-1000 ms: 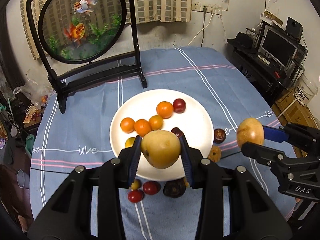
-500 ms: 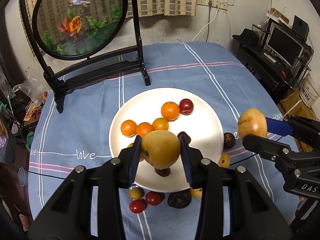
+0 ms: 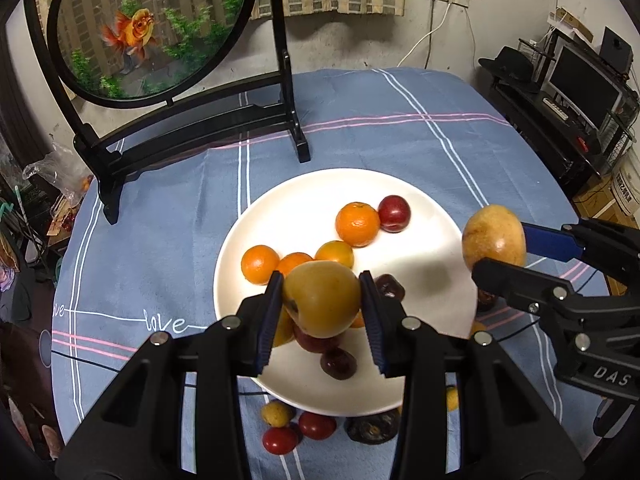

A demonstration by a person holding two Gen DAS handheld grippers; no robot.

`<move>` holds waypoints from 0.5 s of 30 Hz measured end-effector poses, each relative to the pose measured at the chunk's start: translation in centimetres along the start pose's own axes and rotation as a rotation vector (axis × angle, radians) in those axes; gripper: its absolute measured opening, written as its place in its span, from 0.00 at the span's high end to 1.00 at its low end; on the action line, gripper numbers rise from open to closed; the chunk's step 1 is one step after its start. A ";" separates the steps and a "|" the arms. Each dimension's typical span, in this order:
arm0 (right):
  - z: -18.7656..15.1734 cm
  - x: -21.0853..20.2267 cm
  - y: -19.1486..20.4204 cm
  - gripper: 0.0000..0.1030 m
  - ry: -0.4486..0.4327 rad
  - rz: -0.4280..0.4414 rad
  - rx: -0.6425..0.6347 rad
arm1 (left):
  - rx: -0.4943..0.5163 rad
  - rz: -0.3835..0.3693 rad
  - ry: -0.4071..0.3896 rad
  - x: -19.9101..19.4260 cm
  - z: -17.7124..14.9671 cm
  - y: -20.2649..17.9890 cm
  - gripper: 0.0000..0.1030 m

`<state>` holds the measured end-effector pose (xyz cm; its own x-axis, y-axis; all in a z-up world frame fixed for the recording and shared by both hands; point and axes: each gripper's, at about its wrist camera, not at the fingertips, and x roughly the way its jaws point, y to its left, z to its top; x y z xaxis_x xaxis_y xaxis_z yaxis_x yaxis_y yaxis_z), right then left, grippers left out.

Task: Organize fruits
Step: 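Carry both round fruits onto the white plate and open both tools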

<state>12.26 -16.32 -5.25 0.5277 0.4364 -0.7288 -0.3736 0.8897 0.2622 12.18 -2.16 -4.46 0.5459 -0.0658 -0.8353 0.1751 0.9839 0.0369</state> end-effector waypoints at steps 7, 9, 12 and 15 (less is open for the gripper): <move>0.6 2.0 -1.1 0.58 0.032 -0.013 0.004 | -0.023 0.007 0.018 1.7 0.3 1.4 0.62; 0.8 3.1 -1.1 0.58 0.050 -0.013 0.002 | -0.011 -0.008 0.021 2.2 0.5 0.8 0.62; 1.1 4.7 -1.3 0.58 0.072 -0.010 0.006 | 0.012 -0.014 0.028 3.0 0.6 0.0 0.62; 1.4 5.6 -1.7 0.58 0.084 -0.005 0.023 | 0.037 0.007 0.031 3.6 0.6 -0.4 0.62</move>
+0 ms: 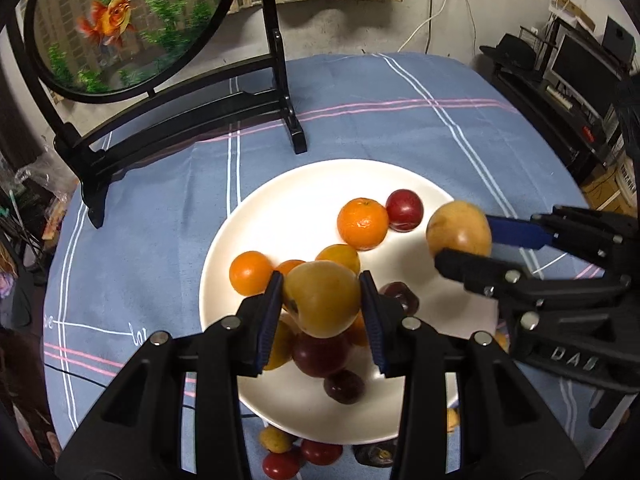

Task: Organize fruits
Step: 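Carry both round fruits onto the white plate and open both tools, then return the left tool to the pile and grasp a red tomato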

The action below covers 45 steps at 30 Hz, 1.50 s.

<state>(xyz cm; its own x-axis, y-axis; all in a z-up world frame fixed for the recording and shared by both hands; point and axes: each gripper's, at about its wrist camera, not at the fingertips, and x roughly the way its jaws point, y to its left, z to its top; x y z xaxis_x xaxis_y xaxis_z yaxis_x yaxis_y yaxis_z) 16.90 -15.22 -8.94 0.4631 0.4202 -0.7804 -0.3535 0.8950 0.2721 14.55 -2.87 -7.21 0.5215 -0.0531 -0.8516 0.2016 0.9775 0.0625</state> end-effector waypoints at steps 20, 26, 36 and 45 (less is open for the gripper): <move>1.0 0.9 -0.3 0.55 0.059 -0.017 -0.003 | -0.031 0.011 -0.013 0.4 0.4 0.9 0.39; 1.5 -2.0 0.4 0.55 -0.022 -0.019 -0.020 | -0.041 0.022 -0.045 -1.6 0.3 1.5 0.39; -3.7 -8.0 2.4 0.55 -0.087 -0.004 -0.050 | -0.164 0.029 -0.109 -7.0 -3.5 7.6 0.39; -13.0 -4.4 6.2 0.55 0.073 0.082 -0.008 | -0.104 -0.035 -0.023 -6.8 -12.7 7.7 0.38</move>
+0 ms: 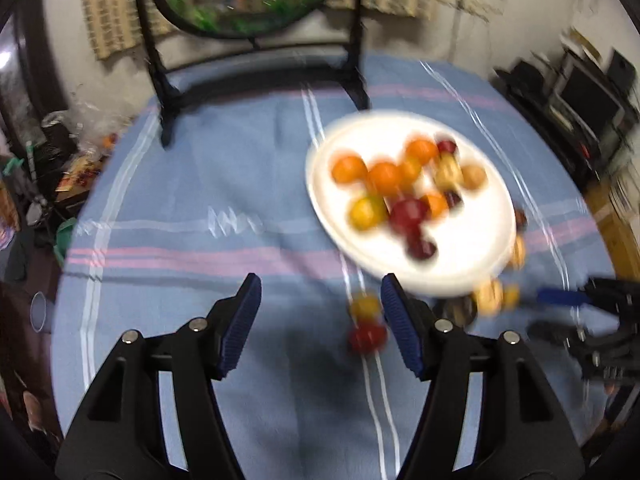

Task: Organize fruits
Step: 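Return the left tool to the pile and grasp a red tomato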

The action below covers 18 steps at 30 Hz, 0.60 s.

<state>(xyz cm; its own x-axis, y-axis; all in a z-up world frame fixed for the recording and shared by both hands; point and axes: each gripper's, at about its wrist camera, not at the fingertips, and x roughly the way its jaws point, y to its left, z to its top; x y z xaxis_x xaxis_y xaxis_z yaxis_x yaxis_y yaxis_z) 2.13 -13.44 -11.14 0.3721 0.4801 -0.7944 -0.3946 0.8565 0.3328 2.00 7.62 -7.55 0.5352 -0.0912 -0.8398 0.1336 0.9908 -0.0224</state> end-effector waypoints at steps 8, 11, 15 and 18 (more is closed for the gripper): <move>-2.6 0.8 0.3 0.56 0.039 -0.059 -0.004 | 0.070 -0.045 0.072 4.2 -3.4 -2.9 0.38; -2.5 0.8 -0.8 0.56 0.039 -0.096 0.015 | 0.071 -0.052 0.091 5.8 -3.2 -3.2 0.38; -2.4 1.5 -2.3 0.56 0.048 -0.144 0.036 | 0.090 -0.092 0.077 6.6 -3.1 -3.6 0.64; -1.9 2.3 -2.5 0.56 0.049 -0.178 0.010 | 0.090 -0.108 0.065 6.0 -2.5 -3.4 0.76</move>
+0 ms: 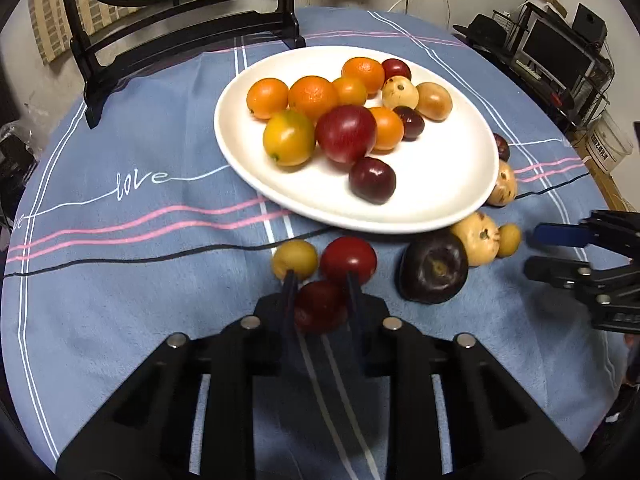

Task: Organize fruits
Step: 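Return the left tool to the pile and grasp a red tomato, then grasp a small yellow fruit with the right tool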

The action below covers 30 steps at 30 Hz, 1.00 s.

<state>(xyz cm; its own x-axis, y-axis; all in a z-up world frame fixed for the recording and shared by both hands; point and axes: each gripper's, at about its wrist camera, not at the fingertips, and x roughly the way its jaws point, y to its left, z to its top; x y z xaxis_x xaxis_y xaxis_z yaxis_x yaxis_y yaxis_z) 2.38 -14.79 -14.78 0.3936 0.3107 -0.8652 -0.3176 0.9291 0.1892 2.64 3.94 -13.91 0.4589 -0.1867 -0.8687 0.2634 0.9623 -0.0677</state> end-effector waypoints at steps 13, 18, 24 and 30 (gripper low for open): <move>1.0 1.2 0.6 0.76 0.033 0.029 -0.089 | -0.086 -0.026 0.000 -1.3 -1.1 1.8 0.78; 0.6 -0.4 0.1 0.76 0.000 0.053 -0.054 | -0.080 -0.026 -0.028 -2.7 -0.9 1.6 0.79; -0.2 -0.6 -0.5 0.76 0.000 0.062 -0.012 | -0.090 -0.032 -0.034 -3.5 -1.1 1.6 0.79; -0.3 -1.1 -0.5 0.76 -0.004 0.078 0.006 | -0.084 -0.039 -0.021 -3.4 -1.5 1.5 0.82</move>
<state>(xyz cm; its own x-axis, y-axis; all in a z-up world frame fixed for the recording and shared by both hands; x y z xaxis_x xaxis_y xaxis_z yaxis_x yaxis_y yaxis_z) 1.86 -15.64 -14.09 0.3715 0.3830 -0.8457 -0.3425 0.9032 0.2586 0.23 6.33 -11.77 0.4679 -0.2278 -0.8539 0.2100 0.9672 -0.1430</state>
